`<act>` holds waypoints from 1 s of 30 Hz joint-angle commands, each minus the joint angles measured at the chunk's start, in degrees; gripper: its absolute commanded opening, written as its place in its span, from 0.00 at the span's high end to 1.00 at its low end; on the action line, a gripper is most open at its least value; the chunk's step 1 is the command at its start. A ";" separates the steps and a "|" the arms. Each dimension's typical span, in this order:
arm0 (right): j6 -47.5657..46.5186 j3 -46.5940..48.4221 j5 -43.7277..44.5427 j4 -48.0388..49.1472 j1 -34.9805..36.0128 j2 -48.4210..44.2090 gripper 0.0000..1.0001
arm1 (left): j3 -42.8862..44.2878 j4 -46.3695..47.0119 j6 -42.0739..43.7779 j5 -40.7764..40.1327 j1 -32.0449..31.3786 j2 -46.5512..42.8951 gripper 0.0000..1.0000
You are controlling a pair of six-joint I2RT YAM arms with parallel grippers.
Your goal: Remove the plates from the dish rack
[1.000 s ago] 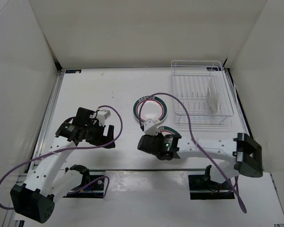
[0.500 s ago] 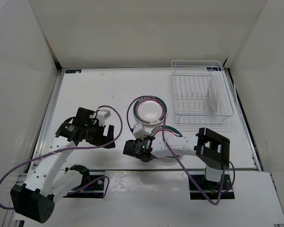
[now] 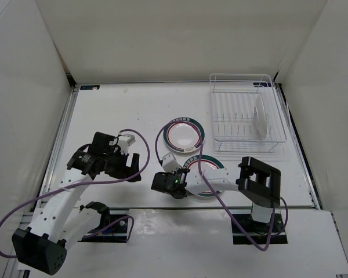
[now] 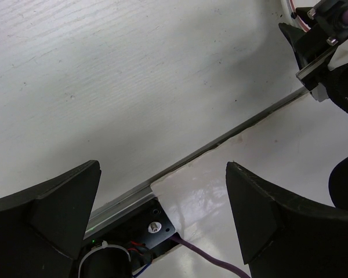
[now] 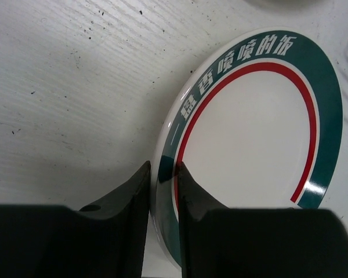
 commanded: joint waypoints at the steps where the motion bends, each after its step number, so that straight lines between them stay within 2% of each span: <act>1: 2.22 2.43 -2.60 1.45 0.20 0.95 1.00 | 0.24 -0.14 0.52 1.06 -0.18 -1.10 0.00; 7: -4.01 10.14 3.20 -9.79 0.65 -5.18 1.00 | 0.24 -0.23 0.34 1.15 -0.18 -1.98 0.00; 13: -12.54 15.60 5.22 -12.08 -0.14 -12.05 1.00 | 0.15 -0.14 0.43 0.98 -0.09 -2.42 0.00; 21: -18.08 22.55 8.48 -15.87 -0.50 -13.37 1.00 | 0.15 -0.15 0.34 1.15 -0.09 -2.68 0.00; 26: -26.17 24.84 9.71 -8.95 -2.33 -14.17 1.00 | 0.15 -0.06 0.26 1.24 -0.09 -2.86 0.00; 30: -36.51 27.99 7.95 -0.44 -4.01 -9.80 1.00 | 0.15 -0.14 0.43 1.41 -0.09 -2.51 0.00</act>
